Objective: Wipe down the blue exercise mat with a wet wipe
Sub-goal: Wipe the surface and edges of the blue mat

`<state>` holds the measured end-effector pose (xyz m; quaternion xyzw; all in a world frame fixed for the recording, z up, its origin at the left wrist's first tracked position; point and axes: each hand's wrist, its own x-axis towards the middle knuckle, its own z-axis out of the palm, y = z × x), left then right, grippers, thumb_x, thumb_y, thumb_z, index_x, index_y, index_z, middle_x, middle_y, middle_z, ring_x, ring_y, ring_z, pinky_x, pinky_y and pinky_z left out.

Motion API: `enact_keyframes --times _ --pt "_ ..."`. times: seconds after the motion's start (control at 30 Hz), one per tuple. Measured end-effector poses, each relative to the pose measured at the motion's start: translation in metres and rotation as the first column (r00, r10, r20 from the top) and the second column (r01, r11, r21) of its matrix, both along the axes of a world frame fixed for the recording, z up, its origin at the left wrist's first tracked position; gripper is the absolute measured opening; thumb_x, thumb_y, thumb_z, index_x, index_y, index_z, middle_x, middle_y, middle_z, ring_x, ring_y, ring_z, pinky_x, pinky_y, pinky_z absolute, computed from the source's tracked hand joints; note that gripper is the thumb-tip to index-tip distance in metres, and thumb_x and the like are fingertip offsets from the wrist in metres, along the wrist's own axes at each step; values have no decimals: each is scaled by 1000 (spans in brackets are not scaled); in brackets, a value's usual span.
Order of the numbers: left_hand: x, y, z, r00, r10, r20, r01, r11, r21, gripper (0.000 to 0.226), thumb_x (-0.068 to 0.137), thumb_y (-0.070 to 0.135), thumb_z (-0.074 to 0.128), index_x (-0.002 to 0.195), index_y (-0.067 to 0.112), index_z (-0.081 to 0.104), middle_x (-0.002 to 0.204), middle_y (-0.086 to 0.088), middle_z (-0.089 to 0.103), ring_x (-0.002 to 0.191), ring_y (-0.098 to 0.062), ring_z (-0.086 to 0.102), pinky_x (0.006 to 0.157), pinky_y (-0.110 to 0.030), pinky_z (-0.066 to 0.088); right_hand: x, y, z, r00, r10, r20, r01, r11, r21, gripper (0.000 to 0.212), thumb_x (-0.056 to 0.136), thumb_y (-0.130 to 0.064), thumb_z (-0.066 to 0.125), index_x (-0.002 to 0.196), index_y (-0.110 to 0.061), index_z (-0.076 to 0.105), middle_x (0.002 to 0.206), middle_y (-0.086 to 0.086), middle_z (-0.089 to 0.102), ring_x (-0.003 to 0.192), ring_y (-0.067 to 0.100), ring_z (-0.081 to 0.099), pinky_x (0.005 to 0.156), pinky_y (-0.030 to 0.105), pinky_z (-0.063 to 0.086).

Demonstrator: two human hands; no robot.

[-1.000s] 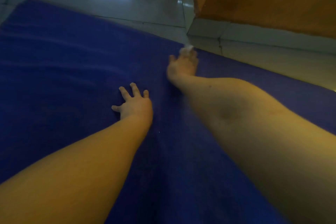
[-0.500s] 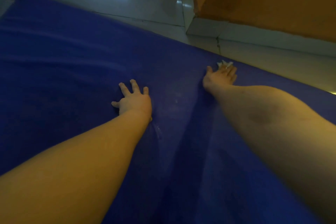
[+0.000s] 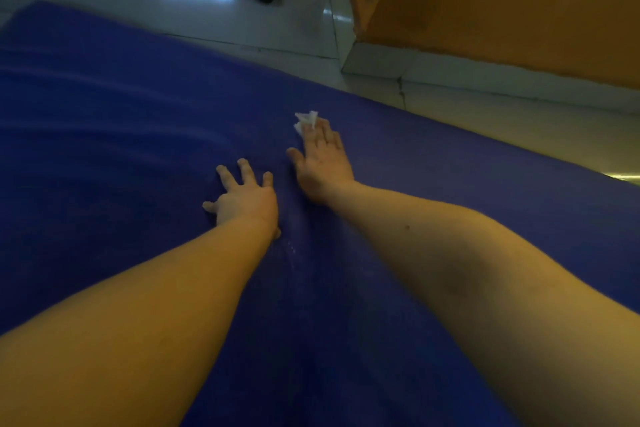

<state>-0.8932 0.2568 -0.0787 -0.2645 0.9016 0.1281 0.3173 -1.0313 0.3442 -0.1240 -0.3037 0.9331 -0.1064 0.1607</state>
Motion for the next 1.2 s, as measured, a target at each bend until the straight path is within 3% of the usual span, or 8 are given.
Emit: enact_keyframes --times 0.2,0.3,0.5,0.67,0.8,0.93,1.07,1.2 --pt "3 0 0 1000 -27 -14 26 1000 -13 110 85 42 77 160 30 -3 163 -13 -25 148 -49 -15 107 -69 36 -58 92 5 818 -569 -83 575 806 139 84 102 -60 25 160 -8 -5 168 13 -12 155 30 -10 126 45 -5" --pt "3 1 2 1000 -27 -8 27 999 -17 110 86 40 77 160 29 -4 163 -14 -25 148 -50 -15 107 -69 36 -56 76 11 731 -682 -16 677 722 142 88 102 -63 20 159 -3 -11 167 16 -16 155 30 -13 125 43 -9" --pt "3 -1 0 1000 -20 -8 20 1000 -10 111 85 42 77 160 30 -5 163 -12 -25 148 -49 -15 107 -69 37 31 -15 3 951 -306 -43 303 951 -51 83 102 -57 31 161 -11 -6 169 7 -9 155 25 -11 126 43 -6" --pt "6 -3 2 998 -52 -22 51 998 -36 112 84 52 75 160 32 -5 164 -11 -22 150 -47 -12 105 -64 40 38 -7 5 999 41 -5 -41 999 -29 73 105 -53 30 162 -16 3 170 6 -7 156 20 -8 126 41 -3" --pt "9 -4 1 996 -83 -24 81 995 -54 111 83 58 72 160 32 -4 164 -12 -22 150 -48 -11 104 -62 42 -5 65 1 953 -274 -131 265 961 -83 69 99 -55 42 157 -24 22 168 3 8 155 23 3 126 46 5" --pt "8 -4 2 996 -84 -24 83 995 -55 112 83 58 73 160 32 -4 164 -12 -21 149 -49 -11 104 -62 42 -26 106 2 805 -583 -109 593 790 159 91 101 -64 25 159 -1 -7 167 17 -15 154 32 -15 125 45 -9" --pt "9 -4 3 996 -85 -22 84 995 -61 112 83 57 73 160 31 -3 164 -12 -20 149 -49 -10 104 -62 43 -2 72 -4 872 -482 -80 483 876 -12 84 102 -59 28 160 -4 1 169 8 -6 155 28 -11 125 40 -11" --pt "9 -5 4 995 -97 -34 94 993 -73 111 84 58 72 160 31 -3 165 -12 -19 150 -49 -10 102 -60 45 50 30 -2 989 -122 -87 117 991 -59 70 104 -45 34 161 -9 14 170 3 0 155 26 -9 126 41 -8"
